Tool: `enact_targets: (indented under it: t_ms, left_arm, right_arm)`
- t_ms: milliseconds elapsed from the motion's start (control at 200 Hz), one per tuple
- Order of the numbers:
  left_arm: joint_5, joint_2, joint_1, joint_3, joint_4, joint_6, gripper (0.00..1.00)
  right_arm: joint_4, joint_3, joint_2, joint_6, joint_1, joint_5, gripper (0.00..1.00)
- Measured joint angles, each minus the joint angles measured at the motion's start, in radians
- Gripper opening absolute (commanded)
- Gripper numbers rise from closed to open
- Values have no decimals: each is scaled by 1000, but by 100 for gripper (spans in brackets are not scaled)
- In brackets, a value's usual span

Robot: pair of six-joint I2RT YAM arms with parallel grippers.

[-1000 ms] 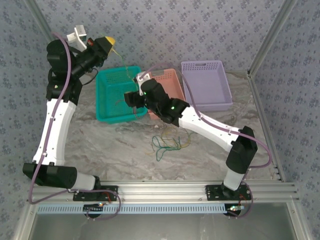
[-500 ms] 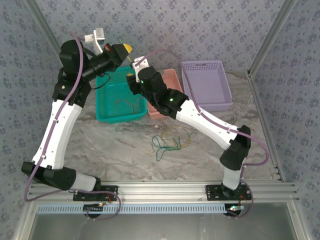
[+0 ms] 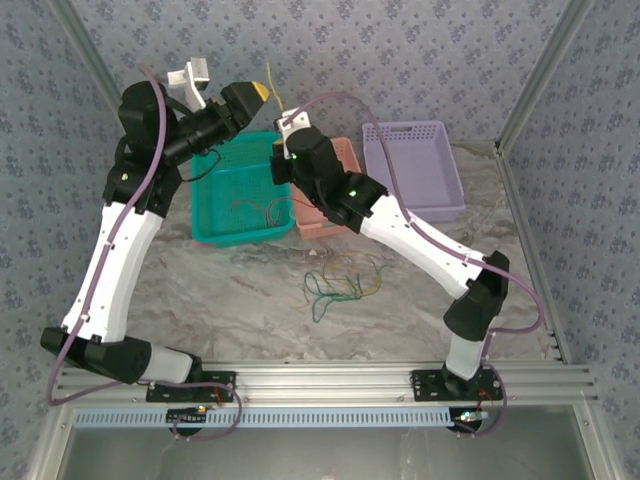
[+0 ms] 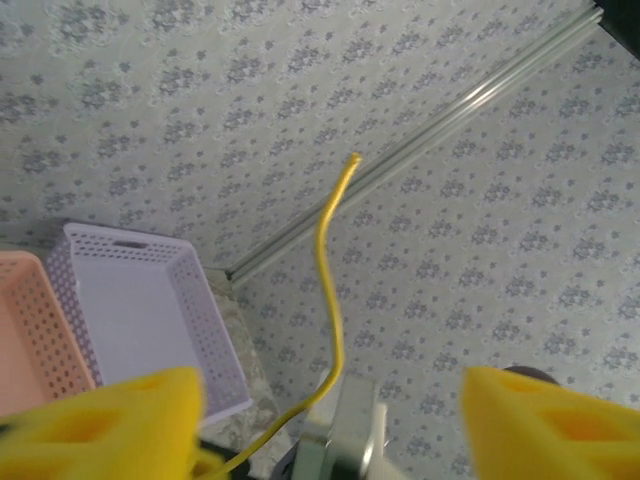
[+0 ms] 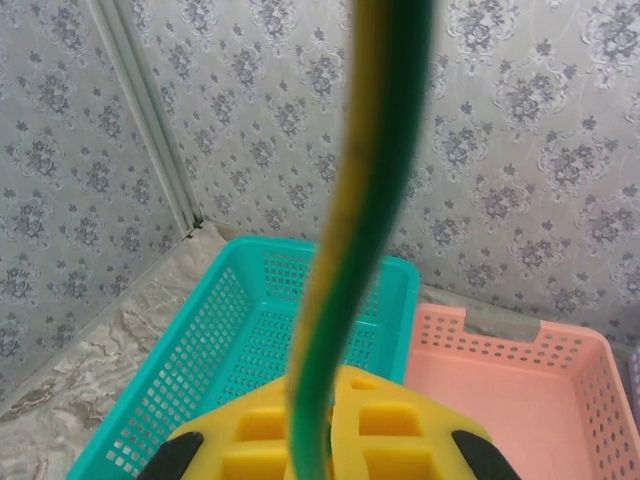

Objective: Untangle the cables

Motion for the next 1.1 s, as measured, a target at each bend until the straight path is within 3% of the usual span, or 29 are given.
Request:
enact_targets:
  t_ms: [155,255,385,490,724,1099]
  left_arm:
    - [-119,-97,0,-33,-68,37,98]
    - [-210,-212,0,-111,-97,35,95]
    - [-283,-380,-1,-332,-84,-47,79]
    - [-296,-452,-25,-552,-27,-179,79]
    - [-330,-258,-135,-852,119,-455,89]
    - [-414,-61,-169,-918,441,-890,83]
  right_arm:
    - [-71,38,-9,46,-46,-33,0]
    - [-99,55,-13,83,-76,-53,0]
    - [-128,59,-24,131,-110,-82,0]
    - [-142,61,-31,154,-119,-96,0]
    - [-146,61,-58,172,-104,-112,0]
    - [-111,-56,-164,177,-52,-111,0]
